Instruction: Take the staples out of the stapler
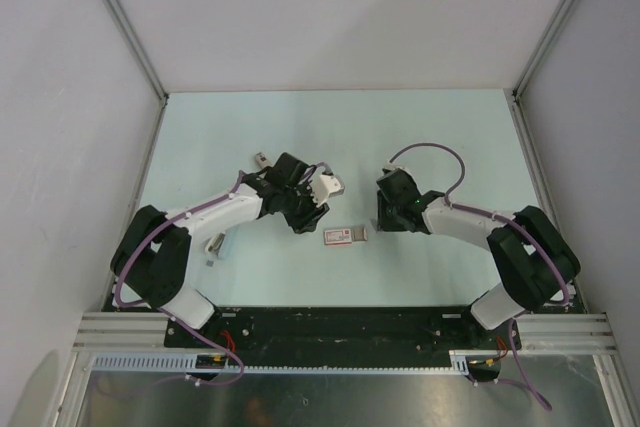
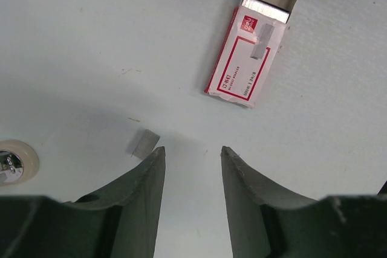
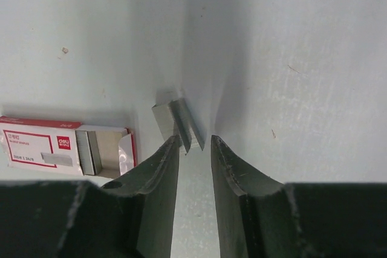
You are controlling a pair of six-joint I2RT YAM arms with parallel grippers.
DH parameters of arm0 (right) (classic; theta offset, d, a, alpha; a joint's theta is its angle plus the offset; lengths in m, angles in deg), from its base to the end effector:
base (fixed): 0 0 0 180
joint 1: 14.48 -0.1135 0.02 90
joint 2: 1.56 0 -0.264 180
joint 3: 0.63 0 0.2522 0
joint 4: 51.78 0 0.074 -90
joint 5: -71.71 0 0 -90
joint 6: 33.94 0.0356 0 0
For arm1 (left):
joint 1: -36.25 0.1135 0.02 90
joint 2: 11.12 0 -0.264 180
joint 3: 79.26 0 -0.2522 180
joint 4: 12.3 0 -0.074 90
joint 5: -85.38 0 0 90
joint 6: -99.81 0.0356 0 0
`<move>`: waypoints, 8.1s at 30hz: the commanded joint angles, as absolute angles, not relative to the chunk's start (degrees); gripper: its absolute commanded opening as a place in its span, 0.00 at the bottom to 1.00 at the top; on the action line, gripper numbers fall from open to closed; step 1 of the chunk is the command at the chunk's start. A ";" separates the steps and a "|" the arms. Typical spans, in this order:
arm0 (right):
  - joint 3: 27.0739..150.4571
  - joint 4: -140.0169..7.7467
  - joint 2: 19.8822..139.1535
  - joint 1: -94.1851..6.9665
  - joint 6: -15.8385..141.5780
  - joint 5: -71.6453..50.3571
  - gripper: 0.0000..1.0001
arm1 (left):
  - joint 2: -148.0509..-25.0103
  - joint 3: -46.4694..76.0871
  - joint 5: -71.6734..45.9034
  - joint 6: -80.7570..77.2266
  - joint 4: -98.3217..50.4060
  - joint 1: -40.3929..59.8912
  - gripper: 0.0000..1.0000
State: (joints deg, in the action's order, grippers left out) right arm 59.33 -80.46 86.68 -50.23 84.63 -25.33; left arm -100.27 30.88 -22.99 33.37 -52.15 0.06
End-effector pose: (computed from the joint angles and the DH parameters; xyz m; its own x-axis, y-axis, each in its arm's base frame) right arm 0.2408 0.1680 0.1662 -0.8489 -0.0263 -0.5280 -0.1363 0.9759 0.1705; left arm 0.2431 -0.1918 0.2016 -0.3589 0.7326 -0.5783 0.9102 0.4120 -0.0430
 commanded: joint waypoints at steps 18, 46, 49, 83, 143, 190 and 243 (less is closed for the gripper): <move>60.36 -77.94 86.75 -51.09 82.60 -24.78 0.65 | -98.15 31.61 -23.83 34.59 -51.53 0.17 0.47; 63.40 -80.77 92.21 -52.20 79.37 -26.16 0.24 | -97.40 31.61 -23.37 35.03 -51.58 0.22 0.47; 63.40 -81.12 91.44 -52.67 79.67 -26.52 0.22 | -97.32 31.57 -23.38 35.04 -51.62 0.23 0.47; 65.43 -78.60 88.26 -61.66 90.87 -26.90 0.18 | -96.28 32.80 -23.28 35.04 -51.49 0.23 0.47; 59.80 -72.33 89.06 -64.17 89.61 -35.08 0.30 | -95.97 33.52 -23.04 35.64 -51.55 0.22 0.47; 55.82 -72.37 81.20 -56.62 86.52 -30.37 0.35 | -111.46 28.20 -15.26 45.40 -48.13 3.48 0.32; 50.13 -68.68 81.20 -55.09 87.88 -24.75 0.31 | -106.39 22.75 -18.26 33.49 -51.97 -6.69 0.16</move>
